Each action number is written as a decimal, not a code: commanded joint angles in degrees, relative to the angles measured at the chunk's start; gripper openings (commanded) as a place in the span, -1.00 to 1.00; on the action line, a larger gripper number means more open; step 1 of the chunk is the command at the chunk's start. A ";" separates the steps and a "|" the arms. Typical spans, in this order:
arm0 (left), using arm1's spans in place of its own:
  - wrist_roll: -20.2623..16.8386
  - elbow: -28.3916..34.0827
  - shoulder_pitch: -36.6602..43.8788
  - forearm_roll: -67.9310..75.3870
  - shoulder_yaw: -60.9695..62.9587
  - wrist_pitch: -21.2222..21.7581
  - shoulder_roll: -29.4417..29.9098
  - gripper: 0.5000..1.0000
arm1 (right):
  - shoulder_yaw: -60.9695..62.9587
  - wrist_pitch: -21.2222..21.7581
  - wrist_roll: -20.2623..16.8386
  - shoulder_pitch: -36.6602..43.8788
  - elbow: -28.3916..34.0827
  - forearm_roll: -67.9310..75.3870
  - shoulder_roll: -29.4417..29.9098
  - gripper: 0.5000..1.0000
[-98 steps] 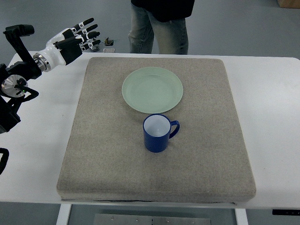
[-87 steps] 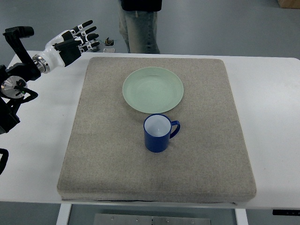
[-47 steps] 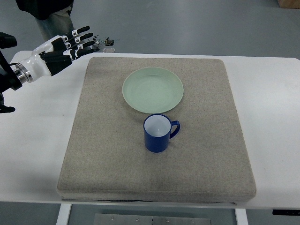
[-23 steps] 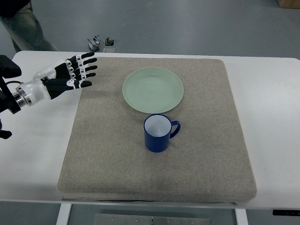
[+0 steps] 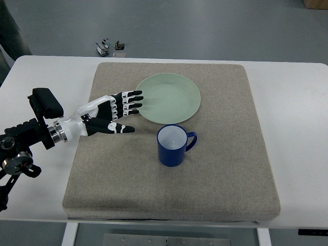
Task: Place cup left of plate with left hand
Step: 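Reach the left hand past the plate toward the blue mug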
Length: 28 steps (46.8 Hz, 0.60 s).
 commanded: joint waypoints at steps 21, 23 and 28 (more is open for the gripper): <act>0.17 -0.16 0.10 7.31 1.50 0.00 -4.21 0.99 | 0.00 0.00 0.00 0.00 0.04 0.00 0.00 0.73; 0.26 -0.16 0.10 7.40 1.85 0.00 -4.30 0.99 | 0.00 0.00 0.00 0.00 -0.04 0.00 0.00 0.73; 0.44 -0.16 -0.08 7.49 2.82 0.00 -4.56 0.99 | 0.00 0.00 0.00 0.00 0.04 0.00 0.00 0.73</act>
